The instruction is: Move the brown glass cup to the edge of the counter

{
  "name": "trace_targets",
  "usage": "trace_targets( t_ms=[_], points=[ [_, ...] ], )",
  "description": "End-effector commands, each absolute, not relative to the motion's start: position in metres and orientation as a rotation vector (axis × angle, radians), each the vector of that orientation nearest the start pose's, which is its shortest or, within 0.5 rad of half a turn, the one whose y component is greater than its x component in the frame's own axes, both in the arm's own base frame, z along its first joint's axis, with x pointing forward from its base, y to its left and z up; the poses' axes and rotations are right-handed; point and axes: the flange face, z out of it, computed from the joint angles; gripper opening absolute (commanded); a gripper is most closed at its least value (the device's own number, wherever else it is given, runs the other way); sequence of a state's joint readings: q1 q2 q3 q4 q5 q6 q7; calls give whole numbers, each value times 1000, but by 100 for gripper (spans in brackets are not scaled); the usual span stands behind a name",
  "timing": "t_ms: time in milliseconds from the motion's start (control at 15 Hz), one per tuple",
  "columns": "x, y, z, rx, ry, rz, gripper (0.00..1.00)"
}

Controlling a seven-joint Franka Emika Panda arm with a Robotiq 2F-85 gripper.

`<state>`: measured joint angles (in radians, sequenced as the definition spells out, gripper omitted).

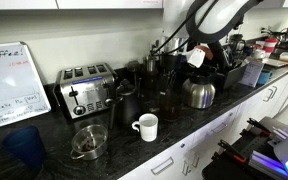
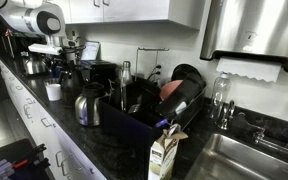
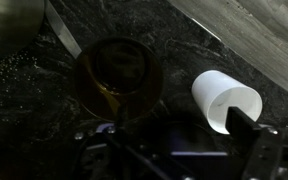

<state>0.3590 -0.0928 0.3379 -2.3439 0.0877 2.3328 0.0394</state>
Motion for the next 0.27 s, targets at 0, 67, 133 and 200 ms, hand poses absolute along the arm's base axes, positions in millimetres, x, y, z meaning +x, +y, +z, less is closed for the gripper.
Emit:
trace_targets(
  t_ms=[0,67,133,200],
  points=[
    [382,323,377,-2944,-910,-87,100],
    [382,322,376,-2944,-910,-83,100],
    [382,322,376,-2945,-910,-80,100],
    [382,322,375,-2945,-910,-79,100]
  ],
)
